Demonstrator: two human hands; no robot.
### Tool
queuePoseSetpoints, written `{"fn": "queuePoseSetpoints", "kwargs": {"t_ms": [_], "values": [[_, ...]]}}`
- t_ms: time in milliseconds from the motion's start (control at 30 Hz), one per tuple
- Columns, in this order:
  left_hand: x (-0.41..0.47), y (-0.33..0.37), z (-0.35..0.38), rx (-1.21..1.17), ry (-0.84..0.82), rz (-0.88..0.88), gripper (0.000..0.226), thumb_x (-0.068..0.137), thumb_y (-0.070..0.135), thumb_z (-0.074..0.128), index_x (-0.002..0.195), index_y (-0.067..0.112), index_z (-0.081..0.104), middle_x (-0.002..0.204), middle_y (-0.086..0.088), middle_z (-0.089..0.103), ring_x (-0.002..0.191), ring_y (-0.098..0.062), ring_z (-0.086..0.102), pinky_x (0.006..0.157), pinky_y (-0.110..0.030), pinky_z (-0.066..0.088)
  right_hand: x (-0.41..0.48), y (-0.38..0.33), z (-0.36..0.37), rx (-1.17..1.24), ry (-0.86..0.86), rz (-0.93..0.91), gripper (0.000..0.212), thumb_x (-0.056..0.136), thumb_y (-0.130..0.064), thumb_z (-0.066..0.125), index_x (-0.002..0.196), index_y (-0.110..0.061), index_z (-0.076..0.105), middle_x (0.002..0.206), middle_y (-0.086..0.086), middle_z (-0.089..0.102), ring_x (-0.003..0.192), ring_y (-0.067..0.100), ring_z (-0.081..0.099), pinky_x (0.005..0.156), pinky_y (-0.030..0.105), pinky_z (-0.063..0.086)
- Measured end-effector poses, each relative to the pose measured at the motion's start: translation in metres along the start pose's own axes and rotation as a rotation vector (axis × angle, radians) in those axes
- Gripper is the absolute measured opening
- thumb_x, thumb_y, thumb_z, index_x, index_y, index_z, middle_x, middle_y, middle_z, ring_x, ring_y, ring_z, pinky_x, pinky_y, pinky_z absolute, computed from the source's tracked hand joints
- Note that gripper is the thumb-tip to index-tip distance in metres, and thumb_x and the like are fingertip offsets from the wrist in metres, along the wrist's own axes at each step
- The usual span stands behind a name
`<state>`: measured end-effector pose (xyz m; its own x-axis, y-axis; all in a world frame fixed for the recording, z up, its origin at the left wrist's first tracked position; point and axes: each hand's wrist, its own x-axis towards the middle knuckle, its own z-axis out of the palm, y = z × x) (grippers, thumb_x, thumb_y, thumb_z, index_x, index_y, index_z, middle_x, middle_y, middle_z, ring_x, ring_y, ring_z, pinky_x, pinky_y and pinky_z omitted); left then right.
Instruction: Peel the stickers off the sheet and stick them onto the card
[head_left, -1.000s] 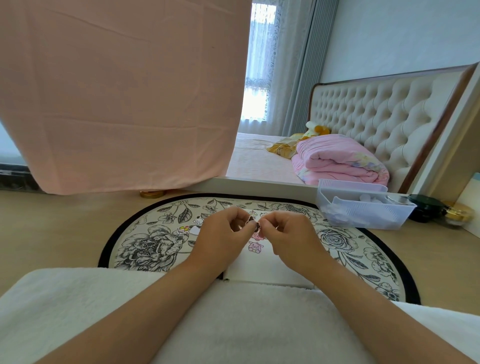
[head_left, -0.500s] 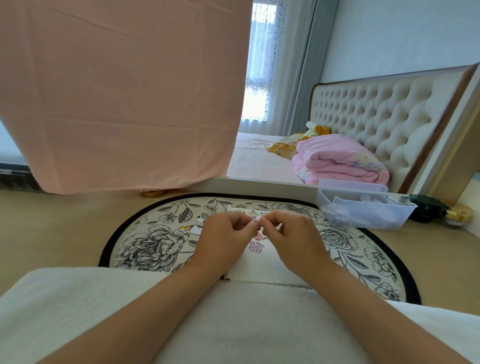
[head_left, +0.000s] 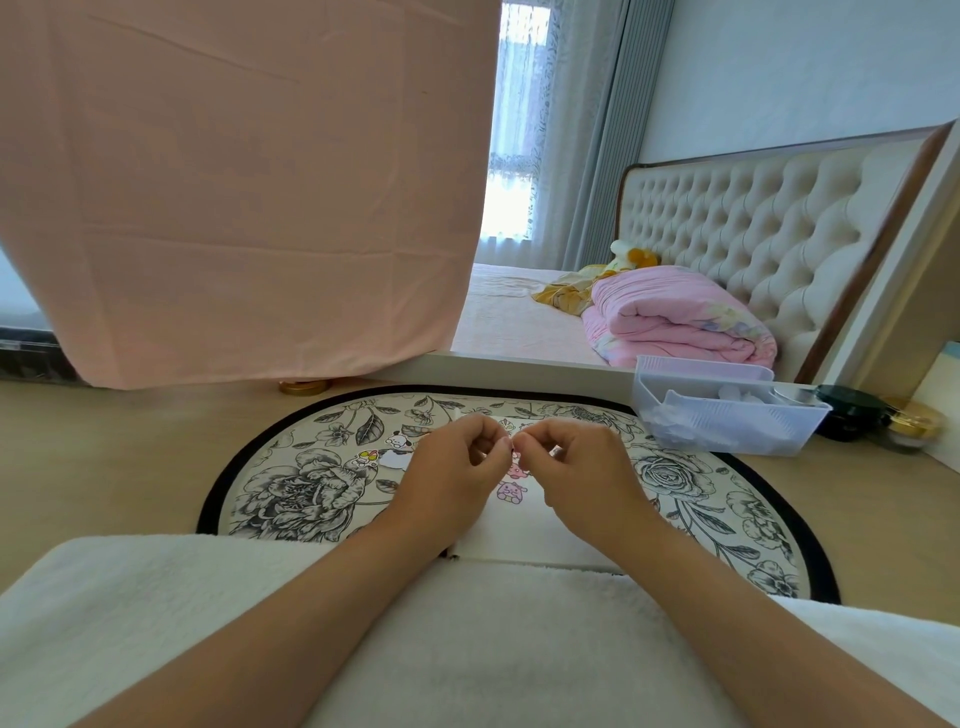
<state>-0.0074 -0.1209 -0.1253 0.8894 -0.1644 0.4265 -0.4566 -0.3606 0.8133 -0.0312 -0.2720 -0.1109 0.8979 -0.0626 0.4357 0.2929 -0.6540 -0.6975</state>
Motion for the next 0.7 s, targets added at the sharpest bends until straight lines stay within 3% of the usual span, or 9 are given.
{"fn": "queuePoseSetpoints", "kwargs": {"t_ms": [133, 267, 367, 500, 700], "values": [[0.0007, -0.0006, -0.0007, -0.031, -0.010, 0.018, 0.019, 0.094, 0.014, 0.059, 0.076, 0.020, 0.063, 0.062, 0.013, 0.057, 0.057, 0.000, 0.047, 0.056, -0.012, 0.039, -0.0011, -0.0091, -0.0031, 0.157, -0.044, 0.097, 0.025, 0.093, -0.019, 0.066, 0.068, -0.022, 0.071, 0.061, -0.008, 0.068, 0.043, 0.010, 0.054, 0.050, 0.019, 0.045], [0.0007, 0.0003, -0.0034, -0.061, -0.015, 0.031, 0.025, 0.096, 0.017, 0.059, 0.074, 0.027, 0.062, 0.064, 0.016, 0.060, 0.061, 0.001, 0.051, 0.059, -0.013, 0.041, -0.0011, -0.0119, -0.0076, 0.289, -0.081, 0.133, 0.019, 0.094, -0.017, 0.067, 0.077, -0.016, 0.077, 0.073, 0.001, 0.074, 0.045, 0.013, 0.053, 0.050, 0.018, 0.042], [-0.0002, 0.0027, -0.0046, -0.047, -0.020, 0.038, 0.026, 0.096, 0.018, 0.060, 0.073, 0.028, 0.062, 0.064, 0.015, 0.062, 0.061, 0.002, 0.051, 0.059, -0.012, 0.041, -0.0011, -0.0119, -0.0082, 0.208, -0.047, 0.076, 0.022, 0.092, -0.018, 0.070, 0.072, -0.023, 0.076, 0.070, -0.002, 0.074, 0.043, 0.007, 0.053, 0.048, 0.017, 0.043], [0.0006, -0.0011, -0.0029, -0.021, -0.025, 0.029, 0.021, 0.096, 0.021, 0.061, 0.076, 0.026, 0.065, 0.073, 0.003, 0.068, 0.065, -0.004, 0.055, 0.065, -0.022, 0.045, -0.0003, -0.0086, -0.0058, 0.053, -0.004, 0.032, 0.021, 0.088, -0.020, 0.070, 0.070, -0.027, 0.077, 0.068, -0.011, 0.073, 0.049, 0.002, 0.057, 0.054, 0.021, 0.048], [0.0000, -0.0019, -0.0025, 0.007, -0.035, 0.043, 0.021, 0.095, 0.020, 0.061, 0.075, 0.026, 0.064, 0.066, 0.010, 0.062, 0.061, -0.001, 0.051, 0.060, -0.015, 0.041, -0.0012, -0.0072, -0.0059, 0.031, -0.005, 0.015, 0.022, 0.089, -0.021, 0.068, 0.070, -0.027, 0.077, 0.068, -0.012, 0.072, 0.050, 0.002, 0.058, 0.059, 0.026, 0.053]]}}
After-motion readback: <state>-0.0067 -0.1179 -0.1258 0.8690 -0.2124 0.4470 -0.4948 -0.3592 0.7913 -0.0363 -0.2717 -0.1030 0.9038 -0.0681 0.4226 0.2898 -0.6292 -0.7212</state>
